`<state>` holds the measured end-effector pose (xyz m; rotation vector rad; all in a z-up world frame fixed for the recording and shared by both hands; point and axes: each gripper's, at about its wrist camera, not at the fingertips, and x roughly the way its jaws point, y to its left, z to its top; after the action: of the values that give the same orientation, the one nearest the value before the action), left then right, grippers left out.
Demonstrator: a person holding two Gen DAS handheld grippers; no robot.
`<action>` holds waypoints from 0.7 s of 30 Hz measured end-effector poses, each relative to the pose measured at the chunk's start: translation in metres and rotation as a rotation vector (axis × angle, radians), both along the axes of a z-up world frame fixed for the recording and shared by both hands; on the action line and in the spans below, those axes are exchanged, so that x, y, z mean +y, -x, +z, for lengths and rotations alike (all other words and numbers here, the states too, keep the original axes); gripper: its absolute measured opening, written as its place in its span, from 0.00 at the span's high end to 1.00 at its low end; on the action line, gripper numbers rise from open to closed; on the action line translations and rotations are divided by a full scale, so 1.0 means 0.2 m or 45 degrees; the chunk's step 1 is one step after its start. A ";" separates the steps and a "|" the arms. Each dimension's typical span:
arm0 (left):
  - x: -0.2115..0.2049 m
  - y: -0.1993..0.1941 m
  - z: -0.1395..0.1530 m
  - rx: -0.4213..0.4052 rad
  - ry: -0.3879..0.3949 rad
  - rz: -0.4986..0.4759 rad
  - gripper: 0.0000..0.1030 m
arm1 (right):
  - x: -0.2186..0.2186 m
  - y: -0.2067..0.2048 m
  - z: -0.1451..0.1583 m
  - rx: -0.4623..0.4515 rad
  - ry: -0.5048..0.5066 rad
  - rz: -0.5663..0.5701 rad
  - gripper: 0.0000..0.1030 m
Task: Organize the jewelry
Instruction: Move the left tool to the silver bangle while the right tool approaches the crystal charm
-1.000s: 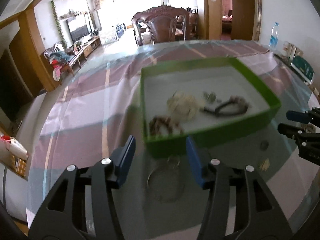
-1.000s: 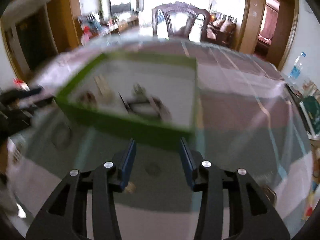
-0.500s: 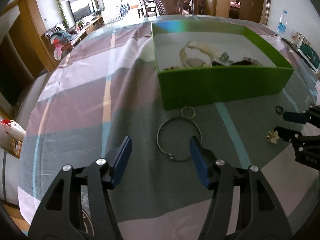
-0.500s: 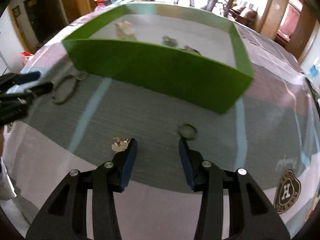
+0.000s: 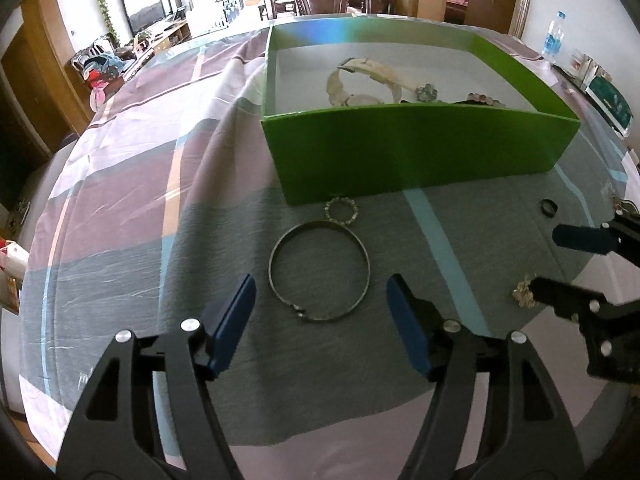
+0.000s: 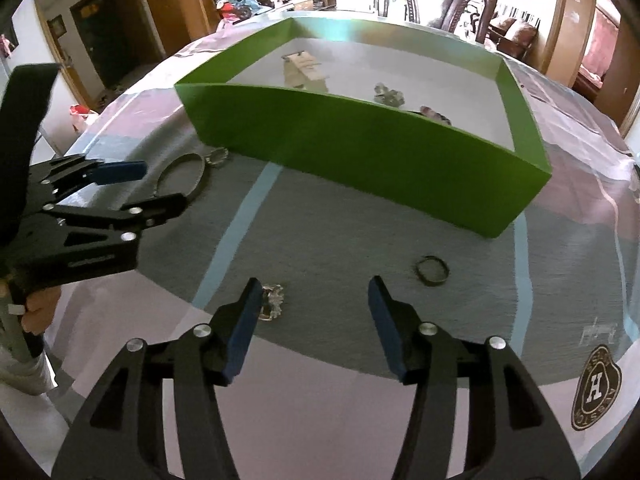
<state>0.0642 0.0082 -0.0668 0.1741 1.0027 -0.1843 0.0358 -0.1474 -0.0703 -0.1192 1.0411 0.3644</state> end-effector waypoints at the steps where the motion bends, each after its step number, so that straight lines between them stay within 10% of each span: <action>1: 0.00 0.00 0.00 0.000 0.001 0.004 0.33 | 0.00 0.01 0.01 -0.004 -0.008 0.003 0.47; 9: 0.03 -0.03 -0.01 0.018 0.007 0.020 0.31 | 0.09 0.04 -0.04 0.027 0.004 0.083 0.49; 14: 0.03 -0.05 -0.03 0.036 0.011 0.021 0.31 | 0.06 0.00 -0.06 0.034 -0.001 0.034 0.84; 21: 0.00 -0.04 -0.05 0.057 0.039 -0.023 0.40 | -0.04 -0.06 -0.06 0.016 -0.047 -0.075 0.84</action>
<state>0.0716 0.0088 -0.0760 0.1516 1.0422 -0.2204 0.0473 -0.1562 -0.0831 -0.0535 1.0475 0.3311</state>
